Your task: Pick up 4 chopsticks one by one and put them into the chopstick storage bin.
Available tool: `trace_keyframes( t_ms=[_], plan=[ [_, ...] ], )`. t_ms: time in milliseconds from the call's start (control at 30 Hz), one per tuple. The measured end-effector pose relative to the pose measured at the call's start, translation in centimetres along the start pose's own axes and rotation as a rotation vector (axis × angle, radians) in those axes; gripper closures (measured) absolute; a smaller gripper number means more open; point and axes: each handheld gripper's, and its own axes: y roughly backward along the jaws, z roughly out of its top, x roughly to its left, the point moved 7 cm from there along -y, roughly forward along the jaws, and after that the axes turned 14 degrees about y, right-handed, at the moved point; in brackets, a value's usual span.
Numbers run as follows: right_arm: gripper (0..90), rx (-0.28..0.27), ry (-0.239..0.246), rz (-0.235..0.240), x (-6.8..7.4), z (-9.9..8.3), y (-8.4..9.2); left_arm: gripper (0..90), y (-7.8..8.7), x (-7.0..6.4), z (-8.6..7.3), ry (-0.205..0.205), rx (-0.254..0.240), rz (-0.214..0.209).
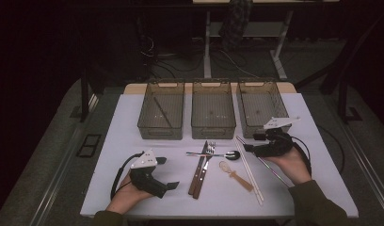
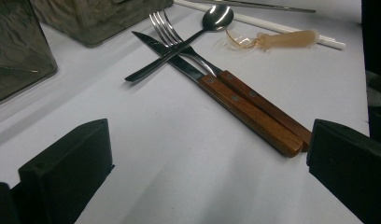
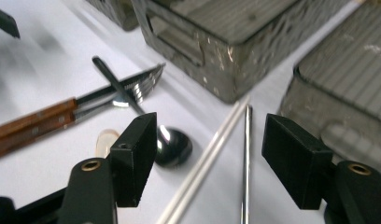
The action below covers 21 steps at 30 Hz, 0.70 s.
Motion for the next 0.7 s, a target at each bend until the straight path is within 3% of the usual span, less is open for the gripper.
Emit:
trace_keyframes(
  t_ms=[433,700],
  plan=[
    [41.8,0.019,-0.028,0.001,0.6,-3.4,2.2,0.0,-0.1,0.1,0.1,0.005,-0.001,0.001],
    [51.1,0.057,-0.042,0.013,0.8,-6.0,3.1,0.0,-0.1,0.0,0.1,0.001,0.003,0.002]
  ],
)
